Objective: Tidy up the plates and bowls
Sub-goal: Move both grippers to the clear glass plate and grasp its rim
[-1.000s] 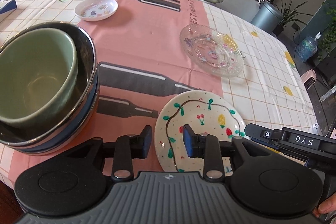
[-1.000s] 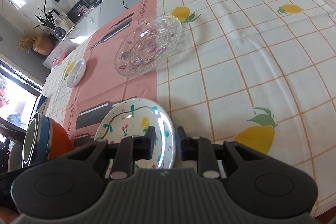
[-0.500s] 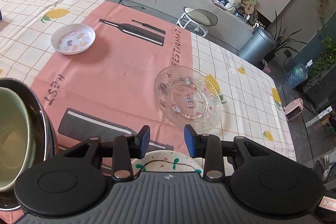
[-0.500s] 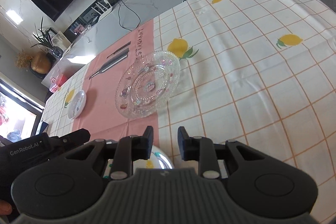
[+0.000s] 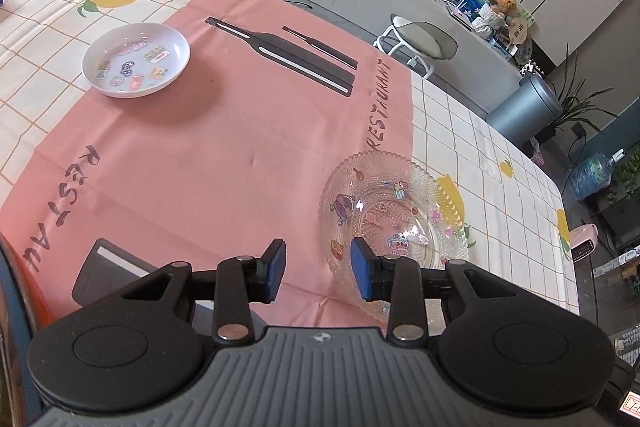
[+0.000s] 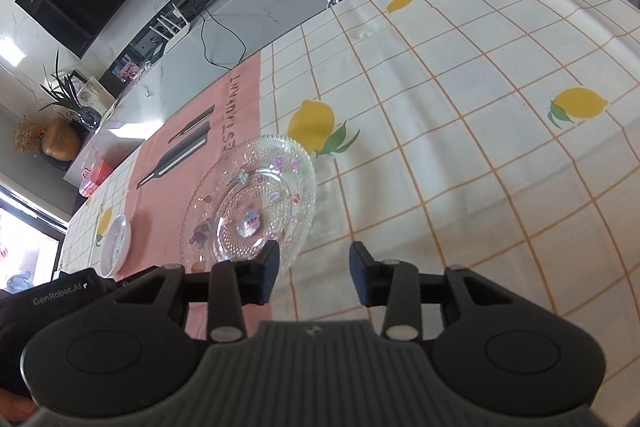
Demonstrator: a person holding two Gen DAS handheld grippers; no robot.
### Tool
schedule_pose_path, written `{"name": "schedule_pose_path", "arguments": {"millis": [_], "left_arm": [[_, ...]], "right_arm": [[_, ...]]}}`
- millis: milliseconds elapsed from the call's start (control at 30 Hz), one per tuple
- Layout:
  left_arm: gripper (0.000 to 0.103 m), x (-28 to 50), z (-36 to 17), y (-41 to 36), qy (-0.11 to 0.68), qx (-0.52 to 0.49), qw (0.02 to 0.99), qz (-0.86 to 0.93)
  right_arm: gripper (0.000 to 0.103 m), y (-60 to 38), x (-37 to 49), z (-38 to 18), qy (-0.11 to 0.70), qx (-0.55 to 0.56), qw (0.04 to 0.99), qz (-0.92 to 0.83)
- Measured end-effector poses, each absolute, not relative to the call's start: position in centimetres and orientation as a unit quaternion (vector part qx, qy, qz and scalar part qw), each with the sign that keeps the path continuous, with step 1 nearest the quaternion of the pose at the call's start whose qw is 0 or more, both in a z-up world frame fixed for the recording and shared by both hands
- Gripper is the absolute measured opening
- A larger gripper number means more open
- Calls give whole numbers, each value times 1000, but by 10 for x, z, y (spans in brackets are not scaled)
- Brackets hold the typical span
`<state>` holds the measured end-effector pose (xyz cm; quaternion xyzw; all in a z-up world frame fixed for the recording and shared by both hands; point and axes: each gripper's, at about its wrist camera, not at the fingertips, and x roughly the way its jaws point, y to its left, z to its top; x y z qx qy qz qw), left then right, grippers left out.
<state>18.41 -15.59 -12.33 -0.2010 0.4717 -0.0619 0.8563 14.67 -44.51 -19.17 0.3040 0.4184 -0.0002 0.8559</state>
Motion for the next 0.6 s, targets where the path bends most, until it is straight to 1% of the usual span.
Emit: {"name": "schedule_pose_path", "arguments": {"millis": [33, 133, 233, 500, 533, 567, 600], "left_arm": [[40, 187, -125, -157, 472, -201, 856, -62], [42, 193, -131, -158, 467, -199, 860, -56], [44, 198, -136, -158, 463, -204, 861, -51], [44, 207, -144, -162, 459, -200, 863, -63], [44, 207, -144, -163, 457, -197, 865, -66], [44, 208, -144, -165, 456, -192, 866, -68], [44, 208, -144, -167, 455, -187, 868, -71]], "right_arm": [[42, -446, 152, -192, 418, 300, 857, -2], [42, -450, 167, -192, 414, 290, 863, -4], [42, -452, 178, -193, 413, 281, 866, -5], [39, -454, 191, -205, 405, 289, 867, 5], [37, -454, 191, -206, 403, 290, 868, 7], [31, -452, 193, -207, 403, 291, 868, 8], [30, -451, 193, -207, 402, 294, 867, 8]]}}
